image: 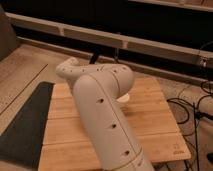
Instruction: Wipe the white sponge on the table
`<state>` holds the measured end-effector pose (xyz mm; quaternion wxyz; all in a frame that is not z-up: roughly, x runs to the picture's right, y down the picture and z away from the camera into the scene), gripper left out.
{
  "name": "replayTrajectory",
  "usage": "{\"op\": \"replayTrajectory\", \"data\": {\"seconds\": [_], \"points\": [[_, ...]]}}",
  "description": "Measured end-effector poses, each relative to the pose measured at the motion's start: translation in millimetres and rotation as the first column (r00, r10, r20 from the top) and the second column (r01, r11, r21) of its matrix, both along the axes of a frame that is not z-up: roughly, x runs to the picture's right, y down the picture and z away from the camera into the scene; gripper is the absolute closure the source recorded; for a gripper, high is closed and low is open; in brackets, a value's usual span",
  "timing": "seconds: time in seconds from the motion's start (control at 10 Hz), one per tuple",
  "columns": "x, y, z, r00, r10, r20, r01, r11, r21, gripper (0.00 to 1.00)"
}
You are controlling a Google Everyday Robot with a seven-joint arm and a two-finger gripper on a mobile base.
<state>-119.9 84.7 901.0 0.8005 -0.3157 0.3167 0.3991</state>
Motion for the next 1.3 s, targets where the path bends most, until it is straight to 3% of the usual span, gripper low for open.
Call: {"op": "replayTrajectory", "data": {"seconds": [0.3, 0.6, 1.1, 1.3], "points": [[-9, -21, 29.8, 0.999, -0.012, 0.031, 0.011, 0.9995, 0.029, 0.94], [-46, -14, 41.9, 0.994, -0.004, 0.108, 0.003, 0.9999, 0.012, 0.94], [-102, 9, 16.7, 0.973, 0.033, 0.227, -0.026, 0.9990, -0.038, 0.94], [-100, 21, 2.0, 0.975, 0.039, 0.218, -0.026, 0.9977, -0.063, 0.94]]}}
